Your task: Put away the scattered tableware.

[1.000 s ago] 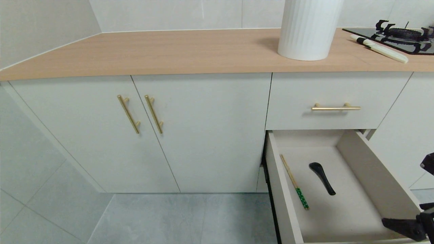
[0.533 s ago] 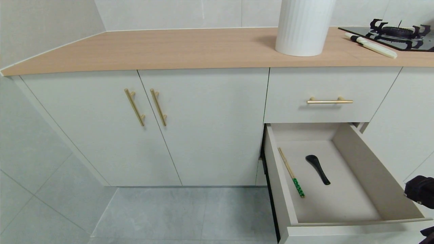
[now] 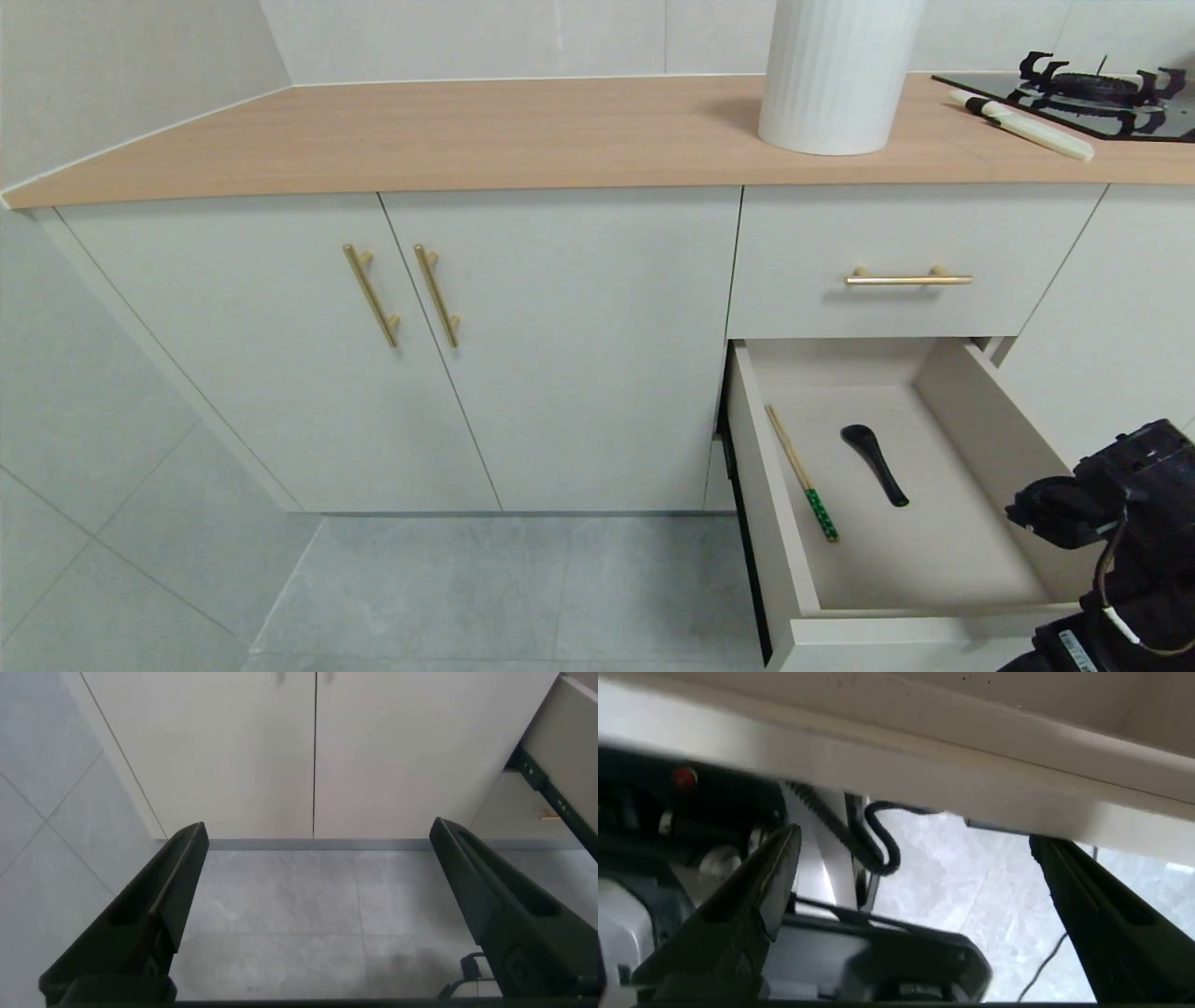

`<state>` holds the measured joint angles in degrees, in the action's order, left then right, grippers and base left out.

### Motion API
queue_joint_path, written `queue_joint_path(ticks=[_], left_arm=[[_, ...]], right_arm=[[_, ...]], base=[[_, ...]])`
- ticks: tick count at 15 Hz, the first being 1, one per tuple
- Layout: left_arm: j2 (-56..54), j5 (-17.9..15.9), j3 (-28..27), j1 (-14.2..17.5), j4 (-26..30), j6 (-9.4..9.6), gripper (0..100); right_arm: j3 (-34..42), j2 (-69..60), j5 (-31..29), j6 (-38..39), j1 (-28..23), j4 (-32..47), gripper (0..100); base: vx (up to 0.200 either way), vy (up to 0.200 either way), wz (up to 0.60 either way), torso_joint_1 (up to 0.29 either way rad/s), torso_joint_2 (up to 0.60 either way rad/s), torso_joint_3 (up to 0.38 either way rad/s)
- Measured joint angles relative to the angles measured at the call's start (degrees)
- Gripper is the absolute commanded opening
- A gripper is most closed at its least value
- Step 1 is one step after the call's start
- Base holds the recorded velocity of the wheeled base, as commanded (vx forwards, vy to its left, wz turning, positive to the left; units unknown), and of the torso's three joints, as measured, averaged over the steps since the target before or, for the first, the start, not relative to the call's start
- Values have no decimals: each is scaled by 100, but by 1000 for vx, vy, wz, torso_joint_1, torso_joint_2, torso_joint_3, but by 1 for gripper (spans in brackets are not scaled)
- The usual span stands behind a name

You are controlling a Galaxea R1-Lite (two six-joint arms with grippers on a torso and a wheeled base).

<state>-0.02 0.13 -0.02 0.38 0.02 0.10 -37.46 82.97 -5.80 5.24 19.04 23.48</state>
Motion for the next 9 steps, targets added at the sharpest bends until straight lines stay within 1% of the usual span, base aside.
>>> queue_joint_path(ticks=[2, 4, 7, 9], left_arm=[[0, 2, 0, -2, 0, 0, 100], [0, 2, 2, 0, -2, -2, 100], [0, 0, 2, -2, 0, 0, 100], [0, 2, 2, -2, -2, 0, 100]], right_arm=[[15, 105, -115, 69, -5, -262, 100], [23, 187, -304, 302, -13, -596, 100], [28, 317, -401, 527, -17, -1204, 100], [1, 443, -668, 573, -17, -1607, 100]], base=[[0, 0, 0, 0, 0, 0], [0, 0, 0, 0, 0, 0], [0, 0, 0, 0, 0, 0], [0, 0, 0, 0, 0, 0]])
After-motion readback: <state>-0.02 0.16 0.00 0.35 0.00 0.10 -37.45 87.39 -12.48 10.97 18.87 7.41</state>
